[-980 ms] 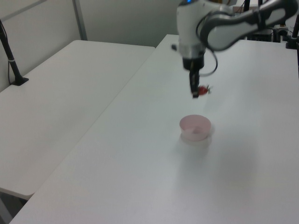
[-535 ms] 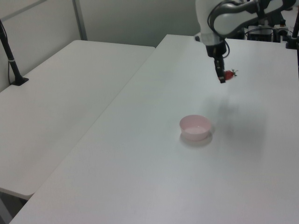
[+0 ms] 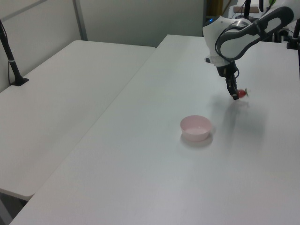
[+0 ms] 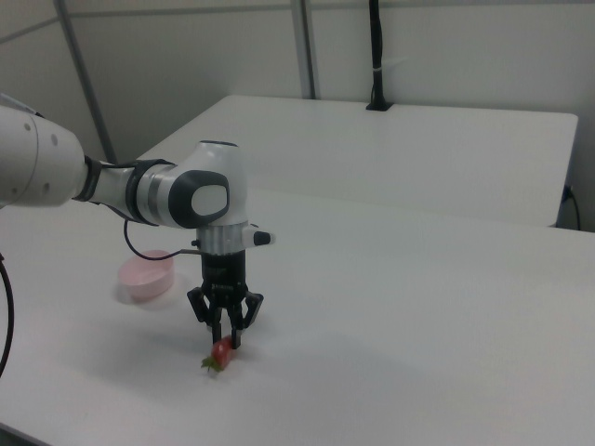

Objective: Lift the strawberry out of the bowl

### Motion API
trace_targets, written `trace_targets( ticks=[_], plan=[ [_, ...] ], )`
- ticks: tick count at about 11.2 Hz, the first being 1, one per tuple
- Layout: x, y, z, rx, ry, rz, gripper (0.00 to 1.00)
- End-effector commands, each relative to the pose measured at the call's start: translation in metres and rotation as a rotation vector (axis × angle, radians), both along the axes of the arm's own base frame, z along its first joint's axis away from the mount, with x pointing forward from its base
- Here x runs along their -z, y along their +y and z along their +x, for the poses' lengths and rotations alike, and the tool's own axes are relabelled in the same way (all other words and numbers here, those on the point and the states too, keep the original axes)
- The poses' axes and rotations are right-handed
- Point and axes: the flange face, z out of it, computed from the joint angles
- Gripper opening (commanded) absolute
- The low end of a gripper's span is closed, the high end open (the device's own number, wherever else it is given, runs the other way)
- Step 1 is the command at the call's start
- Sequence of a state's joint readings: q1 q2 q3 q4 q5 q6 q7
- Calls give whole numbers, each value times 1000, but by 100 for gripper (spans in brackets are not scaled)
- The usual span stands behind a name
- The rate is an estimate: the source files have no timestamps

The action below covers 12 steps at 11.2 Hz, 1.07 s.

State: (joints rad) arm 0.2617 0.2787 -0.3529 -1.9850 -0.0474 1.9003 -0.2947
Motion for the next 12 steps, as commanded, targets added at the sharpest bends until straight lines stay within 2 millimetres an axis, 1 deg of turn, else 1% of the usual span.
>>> trace_targets(
  ticks=[1,2,3,4,5,6,7,8,9,10,12],
  plan=[
    [-12,-2,0,30,-39,-12,100],
    [-32,2,5,38,-78,-10,100],
    [-66,3,12,73,-136,-11,100],
    [-109,13,18,100,-201,-14,100],
    [-159,18,21,124,-266,-6,100],
    [-203,33,17,105,-294,12,100],
    [-239,50,8,92,-303,18,100],
    [-265,66,4,120,-333,-2,100],
    [-273,71,3,189,-346,-20,100],
    [-272,72,4,198,-344,-20,100],
    [-274,65,3,192,-347,-10,100]
  ],
)
